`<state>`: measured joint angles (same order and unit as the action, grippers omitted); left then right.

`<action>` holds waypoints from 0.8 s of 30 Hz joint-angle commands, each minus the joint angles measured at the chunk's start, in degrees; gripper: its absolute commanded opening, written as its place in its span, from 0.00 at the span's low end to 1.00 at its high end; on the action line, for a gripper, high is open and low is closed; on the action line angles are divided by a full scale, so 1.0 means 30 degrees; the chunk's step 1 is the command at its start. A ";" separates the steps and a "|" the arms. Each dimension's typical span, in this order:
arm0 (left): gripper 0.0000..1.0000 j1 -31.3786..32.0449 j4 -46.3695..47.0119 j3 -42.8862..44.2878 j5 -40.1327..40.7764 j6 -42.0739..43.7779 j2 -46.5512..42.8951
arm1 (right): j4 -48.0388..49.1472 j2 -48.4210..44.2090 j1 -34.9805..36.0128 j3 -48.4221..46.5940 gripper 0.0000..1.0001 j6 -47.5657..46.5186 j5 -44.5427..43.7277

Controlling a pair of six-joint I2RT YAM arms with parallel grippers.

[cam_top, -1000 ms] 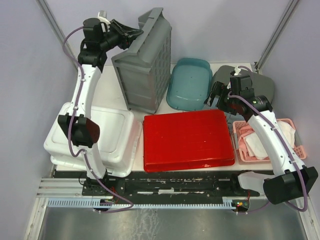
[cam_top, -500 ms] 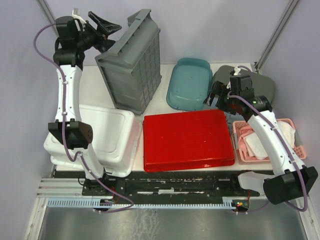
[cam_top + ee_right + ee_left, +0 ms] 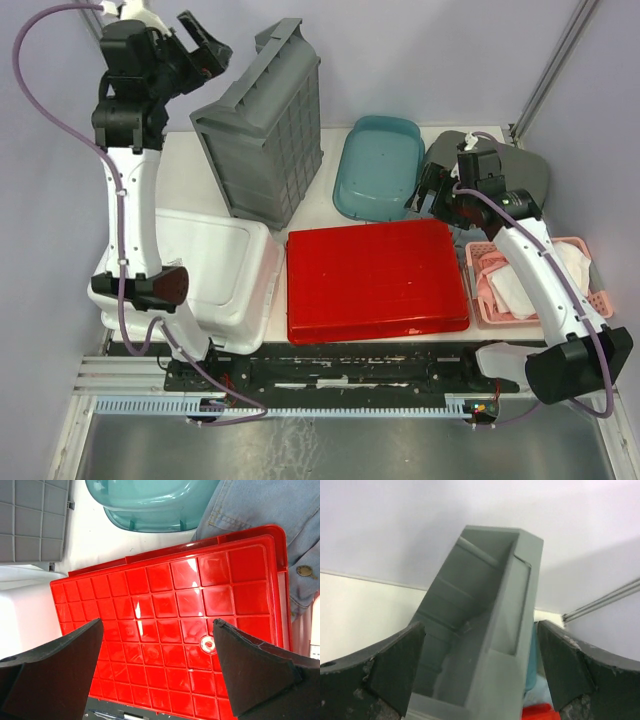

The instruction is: Turn the large container upside down

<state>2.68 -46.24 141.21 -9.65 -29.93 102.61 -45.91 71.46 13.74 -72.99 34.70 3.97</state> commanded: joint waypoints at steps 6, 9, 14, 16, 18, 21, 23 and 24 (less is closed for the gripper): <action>0.99 0.4956 -0.0589 0.0847 0.7115 0.7474 -0.0775 | 0.0898 0.0569 -0.0090 -0.0402 0.99 0.0416 0.1148; 0.99 0.5802 -0.1071 0.0820 0.8870 0.8812 -0.0534 | 0.0838 0.0530 -0.0097 -0.0366 0.99 0.0444 0.1157; 1.00 0.6843 -0.1097 0.0523 1.0748 1.0509 -0.0421 | 0.0815 0.0559 -0.0086 -0.0227 0.99 0.0608 0.1268; 0.99 0.7028 -0.1096 0.0145 1.0822 1.1049 -0.0466 | 0.0897 0.0582 -0.0068 -0.0182 0.99 0.0733 0.1353; 0.98 0.7247 -0.1131 -0.0188 1.0902 1.1545 -0.0482 | 0.0954 0.0627 -0.0081 -0.0141 0.99 0.0870 0.1446; 0.94 0.7451 -0.1140 -0.0384 1.1799 1.1828 -0.0253 | 0.1100 0.0696 -0.0089 -0.0186 0.99 0.1014 0.1540; 0.90 0.7533 -0.1007 -0.0596 1.2538 1.2186 -0.0082 | 0.1177 0.0764 -0.0069 -0.0211 0.99 0.1078 0.1609; 0.88 0.7628 -0.0955 -0.0691 1.2933 1.2400 -0.0029 | 0.1182 0.0786 -0.0060 -0.0241 0.99 0.1104 0.1659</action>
<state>24.91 -50.72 139.83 23.09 1.89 101.75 -45.12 73.54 13.74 -72.99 37.10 8.10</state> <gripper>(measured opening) 0.913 0.990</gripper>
